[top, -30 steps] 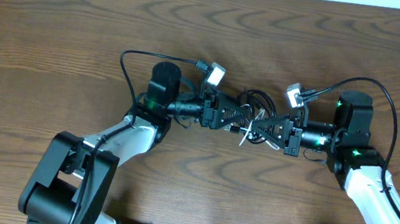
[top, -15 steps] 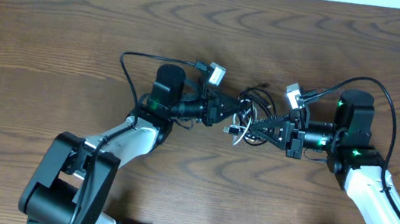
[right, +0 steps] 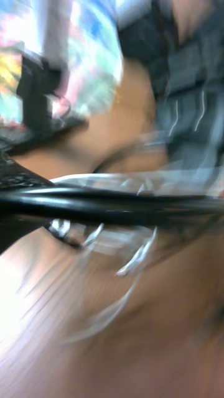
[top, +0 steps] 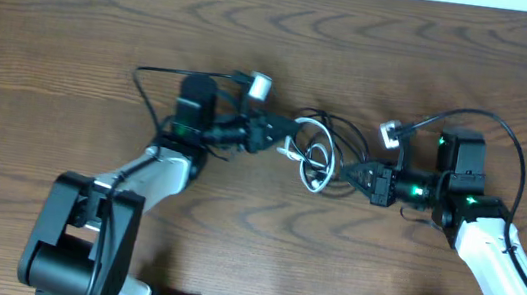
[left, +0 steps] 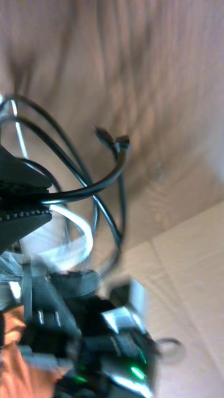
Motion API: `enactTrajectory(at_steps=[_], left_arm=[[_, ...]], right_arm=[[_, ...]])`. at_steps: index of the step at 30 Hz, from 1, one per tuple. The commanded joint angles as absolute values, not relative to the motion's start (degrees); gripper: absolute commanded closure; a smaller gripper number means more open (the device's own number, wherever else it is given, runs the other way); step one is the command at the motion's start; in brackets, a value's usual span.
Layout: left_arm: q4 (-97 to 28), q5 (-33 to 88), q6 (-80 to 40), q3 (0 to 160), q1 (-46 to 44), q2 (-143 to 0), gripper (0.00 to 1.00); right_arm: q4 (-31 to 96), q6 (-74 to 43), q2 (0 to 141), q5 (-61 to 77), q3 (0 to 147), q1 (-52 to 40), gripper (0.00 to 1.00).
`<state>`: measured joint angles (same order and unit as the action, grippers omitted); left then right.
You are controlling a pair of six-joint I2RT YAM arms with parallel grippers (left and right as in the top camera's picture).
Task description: Untangle cables
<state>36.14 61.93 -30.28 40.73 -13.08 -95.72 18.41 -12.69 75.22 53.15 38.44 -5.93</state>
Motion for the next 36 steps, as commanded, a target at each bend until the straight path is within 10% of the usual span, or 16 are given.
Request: enactTrajectory(at_steps=[1,36], left_arm=[[36.2,67.0,-32.2,40.9,-7.7,-94.9,0.92],[34.6,88.0,-42.5,40.7,27.0,-66.6,0.92]], right_arm=[[26.9,-22.9,74.8,20.6,38.7,-5.7,0.99],[40.7,-39.1,74.9,-6.5,38.7,-5.7,0.99]])
